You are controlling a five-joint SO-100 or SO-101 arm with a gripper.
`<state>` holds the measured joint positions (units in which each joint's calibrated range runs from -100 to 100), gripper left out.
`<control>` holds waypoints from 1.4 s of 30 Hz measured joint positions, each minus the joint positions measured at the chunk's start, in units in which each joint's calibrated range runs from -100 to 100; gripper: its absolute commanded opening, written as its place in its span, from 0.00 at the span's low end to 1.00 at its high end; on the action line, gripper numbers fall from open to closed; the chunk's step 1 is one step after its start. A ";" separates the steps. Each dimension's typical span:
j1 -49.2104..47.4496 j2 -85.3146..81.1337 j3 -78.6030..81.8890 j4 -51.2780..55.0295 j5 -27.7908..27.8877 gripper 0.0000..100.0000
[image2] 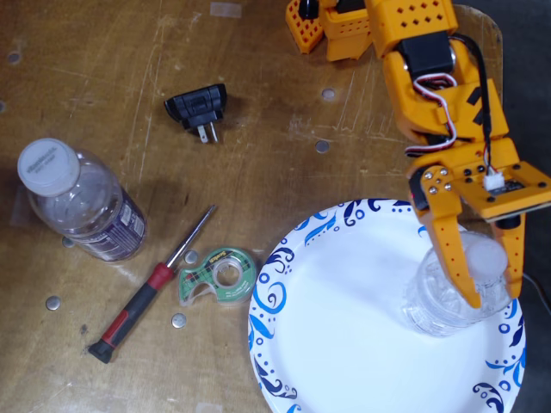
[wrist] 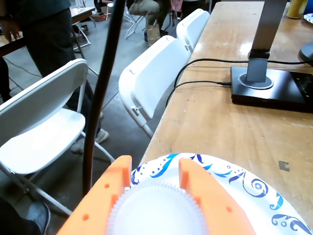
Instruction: Move the bottles to the plate
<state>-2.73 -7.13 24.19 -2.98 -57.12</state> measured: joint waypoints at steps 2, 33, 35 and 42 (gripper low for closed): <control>-0.18 -0.42 0.00 0.00 0.00 0.13; -5.38 -11.16 1.26 10.21 -3.13 0.21; -4.65 -13.42 1.26 12.17 -3.13 0.21; -5.20 -15.77 1.26 14.89 -3.54 0.20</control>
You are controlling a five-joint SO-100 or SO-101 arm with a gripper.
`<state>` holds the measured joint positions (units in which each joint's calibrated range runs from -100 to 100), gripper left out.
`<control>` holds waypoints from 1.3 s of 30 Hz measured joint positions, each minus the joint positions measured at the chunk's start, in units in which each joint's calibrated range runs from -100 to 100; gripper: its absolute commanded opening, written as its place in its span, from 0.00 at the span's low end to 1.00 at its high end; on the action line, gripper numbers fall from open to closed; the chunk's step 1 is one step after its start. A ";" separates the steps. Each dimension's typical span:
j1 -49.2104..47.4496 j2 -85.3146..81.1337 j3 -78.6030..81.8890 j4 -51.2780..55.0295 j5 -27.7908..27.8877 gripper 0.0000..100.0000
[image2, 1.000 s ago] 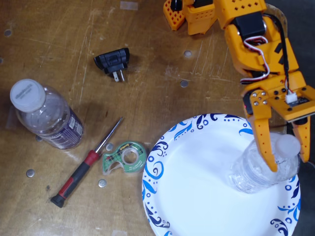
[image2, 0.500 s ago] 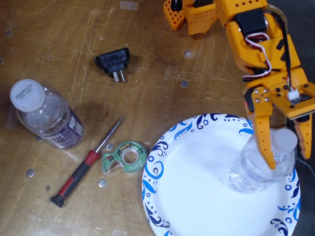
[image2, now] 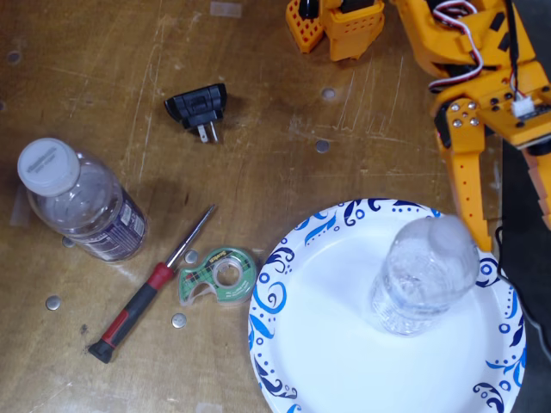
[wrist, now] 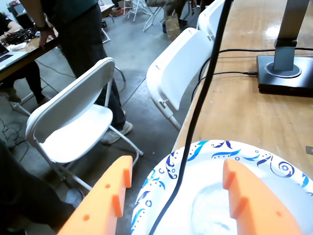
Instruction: Move the bottles to the plate
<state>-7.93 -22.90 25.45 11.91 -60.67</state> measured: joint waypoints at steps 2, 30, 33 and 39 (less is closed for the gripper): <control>0.46 0.00 0.00 0.00 0.00 0.20; 33.64 -20.05 -4.05 13.02 4.58 0.36; 44.94 -19.30 -4.05 12.85 6.15 0.36; 55.24 -10.99 -4.05 5.96 7.81 0.36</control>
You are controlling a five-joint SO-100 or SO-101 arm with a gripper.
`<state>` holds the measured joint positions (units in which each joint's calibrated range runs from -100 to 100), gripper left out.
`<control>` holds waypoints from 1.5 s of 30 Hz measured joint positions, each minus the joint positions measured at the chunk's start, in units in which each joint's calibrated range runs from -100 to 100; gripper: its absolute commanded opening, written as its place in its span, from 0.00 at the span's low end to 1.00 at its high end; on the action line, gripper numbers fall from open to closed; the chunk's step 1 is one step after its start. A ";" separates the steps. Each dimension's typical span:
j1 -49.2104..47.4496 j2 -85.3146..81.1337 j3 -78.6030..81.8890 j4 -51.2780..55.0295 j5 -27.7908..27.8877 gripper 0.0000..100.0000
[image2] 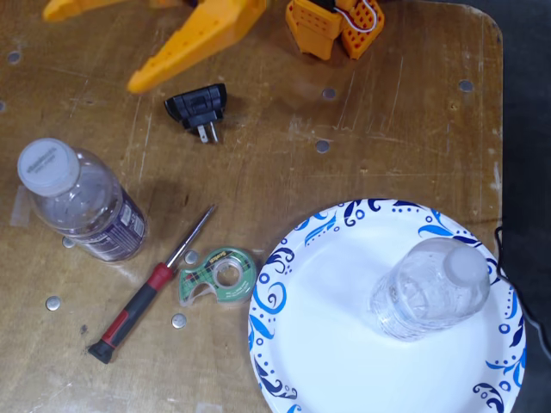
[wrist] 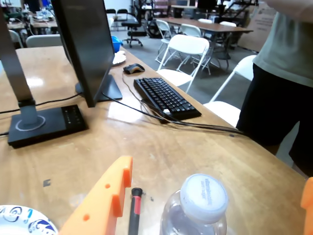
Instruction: Move the bottles to the plate
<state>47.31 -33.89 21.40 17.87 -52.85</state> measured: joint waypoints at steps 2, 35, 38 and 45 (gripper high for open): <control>1.09 3.36 0.00 -2.47 0.00 0.36; 5.56 18.12 2.88 -14.04 -0.16 0.46; 5.10 21.14 2.97 -16.68 -0.78 0.51; 5.20 26.09 2.97 -21.79 -2.14 0.51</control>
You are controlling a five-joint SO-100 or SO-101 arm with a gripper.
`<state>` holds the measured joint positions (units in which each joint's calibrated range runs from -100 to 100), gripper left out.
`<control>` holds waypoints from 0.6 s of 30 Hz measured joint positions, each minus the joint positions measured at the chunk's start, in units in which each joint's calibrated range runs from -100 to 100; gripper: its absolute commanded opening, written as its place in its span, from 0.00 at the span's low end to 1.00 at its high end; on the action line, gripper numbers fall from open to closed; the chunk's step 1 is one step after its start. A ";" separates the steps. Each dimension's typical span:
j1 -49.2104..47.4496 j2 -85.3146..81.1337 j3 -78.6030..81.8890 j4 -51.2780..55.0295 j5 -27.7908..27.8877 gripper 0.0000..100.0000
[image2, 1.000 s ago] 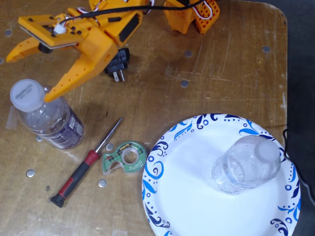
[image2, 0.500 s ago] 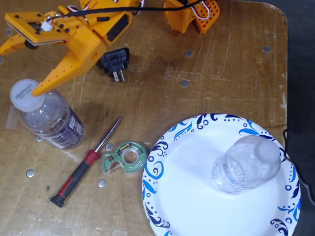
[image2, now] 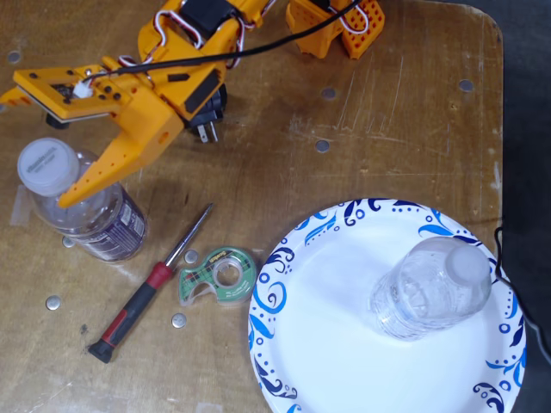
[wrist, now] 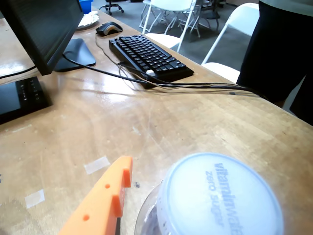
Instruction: Move the bottles to the plate
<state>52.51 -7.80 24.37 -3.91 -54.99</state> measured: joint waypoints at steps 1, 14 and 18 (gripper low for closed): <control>0.00 0.34 0.00 -0.17 -0.16 0.51; -0.91 0.76 0.00 -0.43 -1.09 0.33; -0.27 0.76 0.18 -0.43 -1.30 0.30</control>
<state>52.23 -7.05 24.55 -4.34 -56.29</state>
